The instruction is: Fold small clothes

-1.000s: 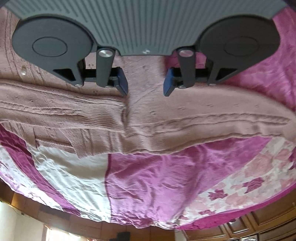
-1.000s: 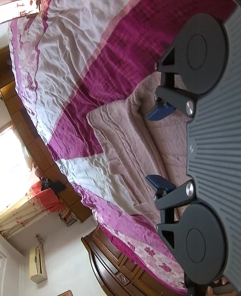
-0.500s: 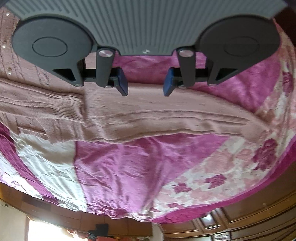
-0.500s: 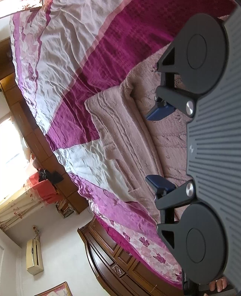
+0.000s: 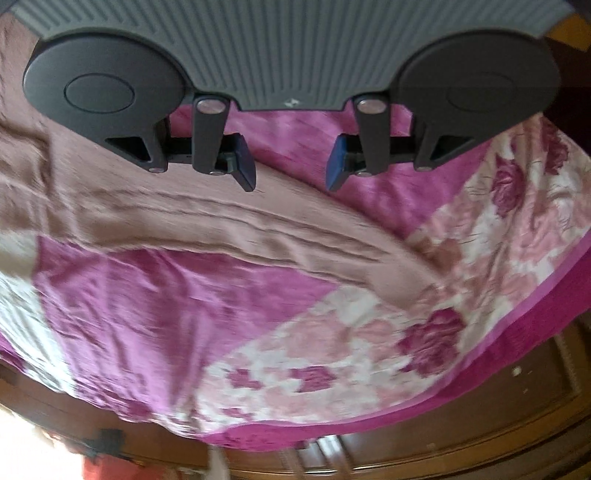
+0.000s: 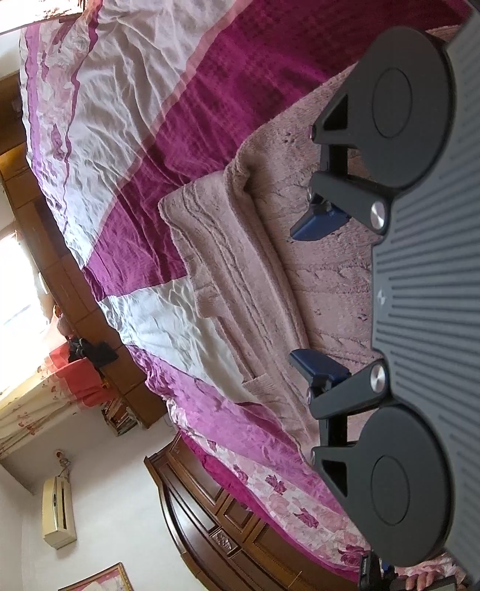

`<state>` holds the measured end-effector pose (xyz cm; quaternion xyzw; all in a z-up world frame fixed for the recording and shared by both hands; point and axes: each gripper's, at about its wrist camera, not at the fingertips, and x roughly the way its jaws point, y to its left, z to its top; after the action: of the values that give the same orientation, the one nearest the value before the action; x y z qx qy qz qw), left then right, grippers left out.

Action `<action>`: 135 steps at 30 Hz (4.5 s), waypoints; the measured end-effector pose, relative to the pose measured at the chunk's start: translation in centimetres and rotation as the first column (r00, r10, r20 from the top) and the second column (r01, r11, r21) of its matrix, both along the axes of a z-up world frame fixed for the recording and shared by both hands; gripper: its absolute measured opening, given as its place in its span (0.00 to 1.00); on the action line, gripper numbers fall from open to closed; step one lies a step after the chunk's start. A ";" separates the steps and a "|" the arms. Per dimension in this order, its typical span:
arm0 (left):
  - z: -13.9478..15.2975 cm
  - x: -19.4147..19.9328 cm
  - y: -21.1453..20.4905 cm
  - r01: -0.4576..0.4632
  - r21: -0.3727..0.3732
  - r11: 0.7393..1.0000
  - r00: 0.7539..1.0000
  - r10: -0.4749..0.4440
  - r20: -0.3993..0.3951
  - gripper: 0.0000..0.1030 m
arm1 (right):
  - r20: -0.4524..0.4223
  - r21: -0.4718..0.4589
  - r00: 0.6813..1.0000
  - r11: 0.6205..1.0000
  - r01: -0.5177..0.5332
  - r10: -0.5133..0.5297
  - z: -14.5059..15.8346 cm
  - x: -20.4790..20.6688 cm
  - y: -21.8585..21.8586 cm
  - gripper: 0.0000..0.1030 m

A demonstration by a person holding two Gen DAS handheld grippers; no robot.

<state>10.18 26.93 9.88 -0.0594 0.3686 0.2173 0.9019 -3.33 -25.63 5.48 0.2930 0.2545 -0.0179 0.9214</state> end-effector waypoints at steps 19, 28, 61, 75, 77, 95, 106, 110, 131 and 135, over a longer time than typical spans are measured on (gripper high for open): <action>-5.0 3.3 7.9 -0.158 -0.314 0.936 0.979 0.189 0.072 0.43 | -0.102 -0.108 0.994 0.994 0.030 -0.041 -2.3 1.3 1.5 0.70; -5.6 5.3 7.7 -0.170 -0.269 0.948 0.977 0.197 0.076 0.43 | -0.107 -0.177 0.994 0.984 0.015 -0.035 -2.8 2.0 2.6 0.75; 3.5 2.3 -0.5 0.098 -0.110 0.989 0.931 -0.052 0.361 0.08 | -0.088 -0.141 0.996 0.990 0.012 -0.024 -2.3 1.5 2.0 0.77; 7.1 3.5 -12.2 0.329 -0.121 0.936 0.865 -0.247 0.437 0.08 | -0.056 -0.098 0.998 0.995 0.037 -0.043 -1.8 0.5 0.6 0.77; 7.1 4.0 -14.0 0.353 -0.120 0.928 0.858 -0.270 0.437 0.08 | -0.051 -0.088 0.998 0.995 0.042 -0.047 -1.8 0.3 0.2 0.77; -1.0 3.7 -27.7 0.536 -0.172 0.827 0.833 -0.483 0.270 0.08 | -0.017 -0.023 0.995 0.995 0.097 -0.097 -2.3 -0.7 -2.9 0.77; -6.5 2.7 -30.6 0.585 -0.163 0.795 0.811 -0.577 0.098 0.12 | -0.015 -0.008 0.995 0.995 0.099 -0.099 -2.7 -0.9 -3.3 0.77; -6.3 2.5 -30.4 0.609 -0.187 0.771 0.792 -0.603 0.093 0.27 | -0.015 -0.009 0.995 0.995 0.098 -0.099 -2.7 -0.9 -3.3 0.77; -4.1 -1.9 -26.5 0.584 -0.167 0.794 0.808 -0.589 0.028 0.33 | -0.018 -0.006 0.995 0.995 0.097 -0.097 -2.7 -1.0 -3.3 0.77; -3.9 -2.7 -24.8 0.556 -0.141 0.819 0.828 -0.560 0.019 0.33 | -0.014 0.002 0.997 0.997 0.080 -0.079 -2.3 -0.9 -2.9 0.77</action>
<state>7.51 2.17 6.00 -0.0095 0.3947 -0.0818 0.9151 -4.28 -28.52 3.18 0.3038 0.2489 -0.0562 0.9179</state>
